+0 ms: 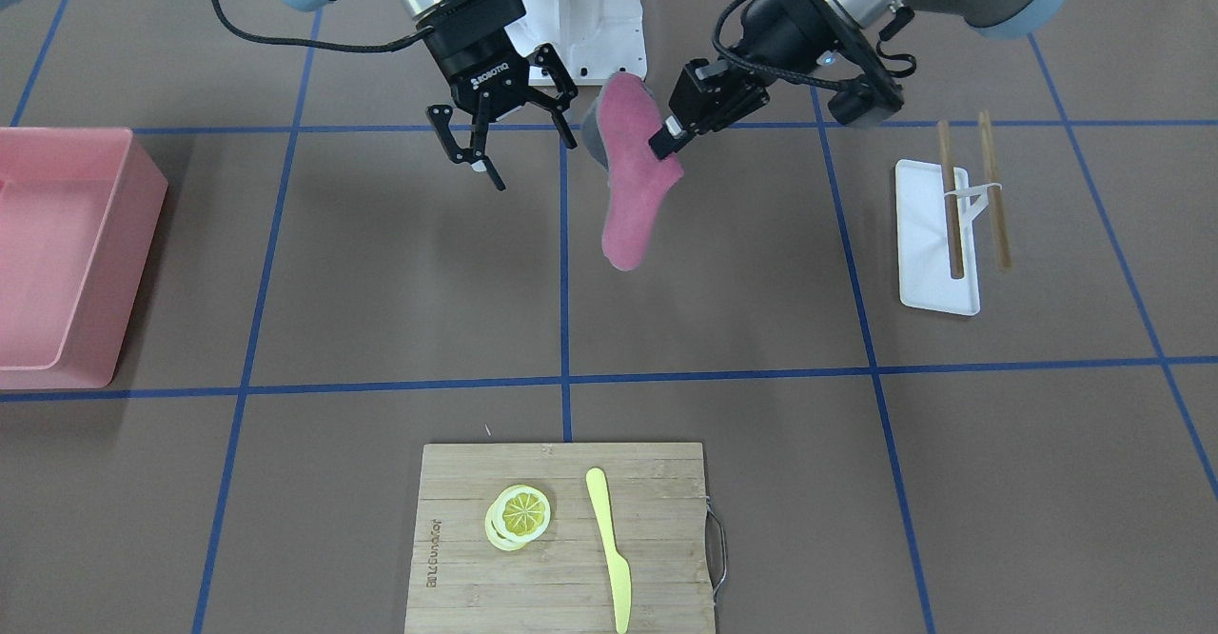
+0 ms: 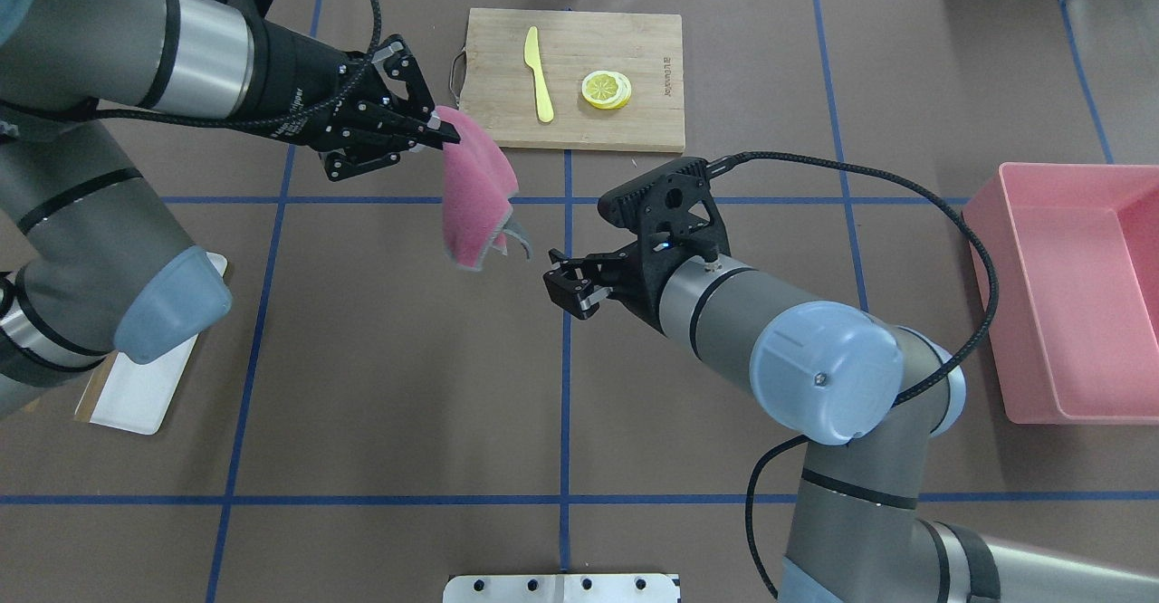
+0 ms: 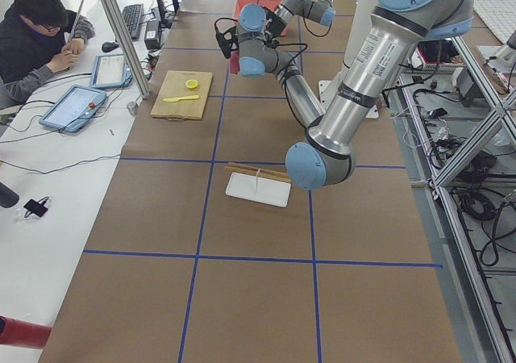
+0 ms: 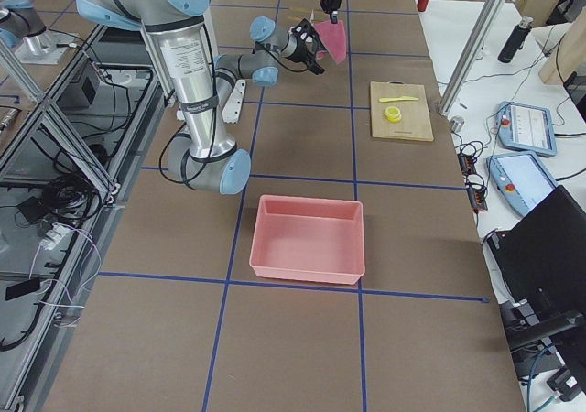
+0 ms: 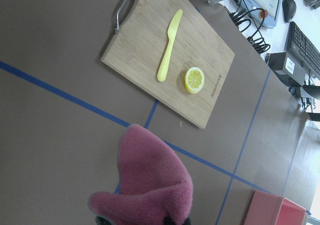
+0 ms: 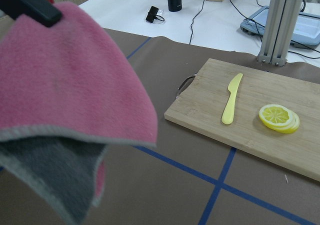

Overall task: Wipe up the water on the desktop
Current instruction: 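Lift the pink cloth with the left gripper while the right gripper approaches, then grasp the pink cloth with the right gripper while the left gripper releases and withdraws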

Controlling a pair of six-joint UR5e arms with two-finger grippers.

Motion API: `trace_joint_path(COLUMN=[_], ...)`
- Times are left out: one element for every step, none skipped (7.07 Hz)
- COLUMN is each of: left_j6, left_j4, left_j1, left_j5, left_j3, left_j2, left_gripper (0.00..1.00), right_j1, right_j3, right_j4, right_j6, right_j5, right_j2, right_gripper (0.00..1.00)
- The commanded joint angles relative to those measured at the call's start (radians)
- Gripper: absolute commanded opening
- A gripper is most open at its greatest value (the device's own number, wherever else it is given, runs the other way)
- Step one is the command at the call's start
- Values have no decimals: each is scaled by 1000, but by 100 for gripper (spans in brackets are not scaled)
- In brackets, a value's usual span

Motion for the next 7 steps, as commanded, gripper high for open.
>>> trace_joint_path(left_j6=[-96,-96,-89,-76,16,45,84], left_j4=[-1,0,0,0,2,3,3], left_j1=[87,125,127,127,124,121,101], left_j5=[79,130,129,123,127,129,124], left_j3=[-27,-28,-29,-25,-25,-26,-25], left_j2=[-40,-40,-40,-37,-30,-13,4], left_gripper=[0,0,0,23,74,97,98], right_j1=[-31,-31,-30,-28,-24,-19,-11], right_j3=[-33,-27,-24,-21,2,11,13], right_j4=[0,2,5,8,3,3,3], right_j6=[-21,-21,-19,-19,-19,-19,-19], right_j5=[-66,-66,-66,-64,-63,-63,-61], right_j2=[31,31,31,28,13,11,10], right_gripper=[80,61,26,0,0,0,0])
